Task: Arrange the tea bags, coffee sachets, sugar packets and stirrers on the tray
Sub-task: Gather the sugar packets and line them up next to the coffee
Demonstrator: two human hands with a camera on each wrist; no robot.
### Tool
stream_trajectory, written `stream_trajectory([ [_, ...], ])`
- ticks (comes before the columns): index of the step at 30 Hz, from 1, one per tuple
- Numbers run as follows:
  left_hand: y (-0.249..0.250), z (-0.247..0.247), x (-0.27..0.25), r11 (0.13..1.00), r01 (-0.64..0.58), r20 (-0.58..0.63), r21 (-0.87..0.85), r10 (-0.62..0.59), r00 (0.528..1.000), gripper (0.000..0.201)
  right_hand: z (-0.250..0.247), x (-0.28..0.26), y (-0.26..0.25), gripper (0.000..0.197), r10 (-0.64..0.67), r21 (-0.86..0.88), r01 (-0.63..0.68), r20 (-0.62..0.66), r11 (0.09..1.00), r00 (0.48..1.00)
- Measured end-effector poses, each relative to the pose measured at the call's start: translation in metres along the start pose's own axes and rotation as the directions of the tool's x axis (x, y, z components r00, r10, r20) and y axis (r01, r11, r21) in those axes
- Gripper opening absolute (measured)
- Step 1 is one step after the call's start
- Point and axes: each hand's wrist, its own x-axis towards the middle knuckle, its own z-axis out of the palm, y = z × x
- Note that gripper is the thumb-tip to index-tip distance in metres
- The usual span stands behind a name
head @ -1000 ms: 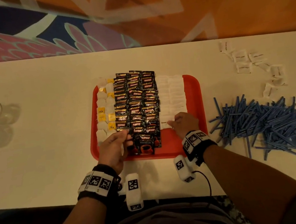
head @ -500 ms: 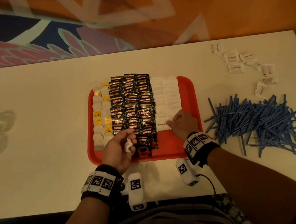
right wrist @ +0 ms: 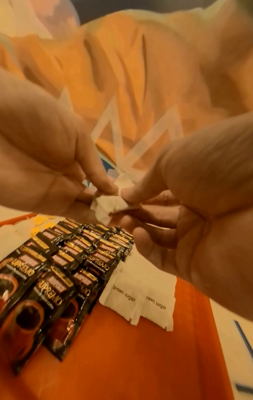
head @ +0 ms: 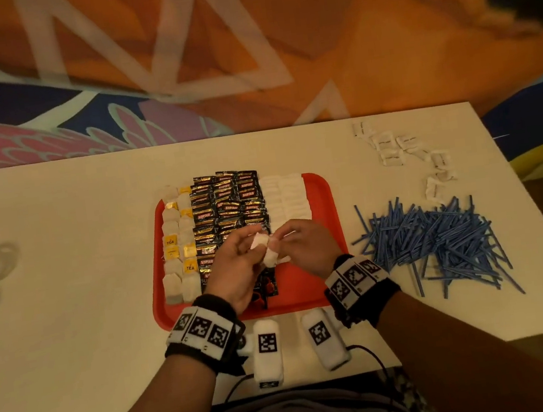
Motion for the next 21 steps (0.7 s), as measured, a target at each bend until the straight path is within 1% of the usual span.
stream_trajectory([
  [2, 0.001, 0.0, -0.002, 0.998, -0.008, 0.018, 0.055, 0.007, 1.0, 0.029, -0.007, -0.005, -0.004, 0.013, 0.028, 0.113, -0.022, -0.047, 0.993, 0.998],
  [4, 0.002, 0.001, -0.003, 0.997, -0.001, 0.019, 0.082, 0.0, 1.0, 0.025, -0.012, -0.009, -0.008, 0.011, 0.07, 0.222, -0.055, -0.057, 0.974, 0.996],
  [6, 0.003, 0.002, -0.003, 0.994, 0.019, 0.024, 0.106, -0.021, 0.999, 0.024, -0.015, -0.012, -0.008, 0.011, 0.095, 0.288, -0.073, -0.061, 0.955, 0.994],
  [8, 0.003, 0.003, -0.003, 0.984, 0.032, 0.055, 0.174, -0.042, 0.998, 0.026, -0.016, -0.014, -0.007, 0.009, 0.09, 0.279, -0.053, -0.124, 0.959, 0.988],
  [11, 0.003, 0.005, -0.003, 0.969, 0.021, 0.076, 0.247, -0.041, 0.996, 0.026, -0.019, -0.016, -0.004, 0.011, 0.041, 0.259, 0.029, -0.26, 0.965, 0.965],
  [12, 0.003, 0.006, -0.003, 0.97, 0.01, 0.073, 0.243, -0.029, 0.997, 0.025, -0.02, -0.016, -0.004, 0.013, 0.042, 0.277, 0.034, -0.262, 0.96, 0.964],
  [13, 0.003, 0.007, -0.003, 0.973, 0.001, 0.07, 0.23, -0.017, 0.997, 0.023, -0.02, -0.017, -0.004, 0.017, 0.052, 0.296, 0.019, -0.231, 0.955, 0.971],
  [15, 0.003, 0.007, -0.003, 0.977, -0.015, 0.067, 0.215, 0.0, 0.998, 0.022, -0.021, -0.018, -0.002, 0.024, 0.068, 0.289, -0.029, -0.126, 0.957, 0.99],
  [16, 0.004, 0.007, -0.003, 0.974, -0.027, 0.071, 0.225, 0.012, 0.997, 0.021, -0.02, -0.02, -0.001, 0.023, 0.057, 0.275, -0.032, -0.083, 0.961, 0.995],
  [18, 0.004, 0.006, -0.002, 0.972, -0.053, 0.05, 0.23, 0.043, 0.998, 0.02, -0.019, -0.02, 0.0, 0.015, 0.029, 0.291, -0.011, -0.056, 0.957, 0.998],
  [19, 0.003, 0.005, 0.0, 0.974, -0.065, 0.023, 0.217, 0.062, 0.998, 0.02, -0.018, -0.021, 0.001, 0.011, 0.033, 0.334, -0.013, -0.056, 0.943, 0.998],
  [21, 0.002, 0.003, 0.001, 0.976, -0.098, -0.028, 0.197, 0.106, 0.994, 0.018, -0.017, -0.021, 0.002, 0.01, 0.075, 0.481, -0.046, -0.04, 0.875, 0.996],
])
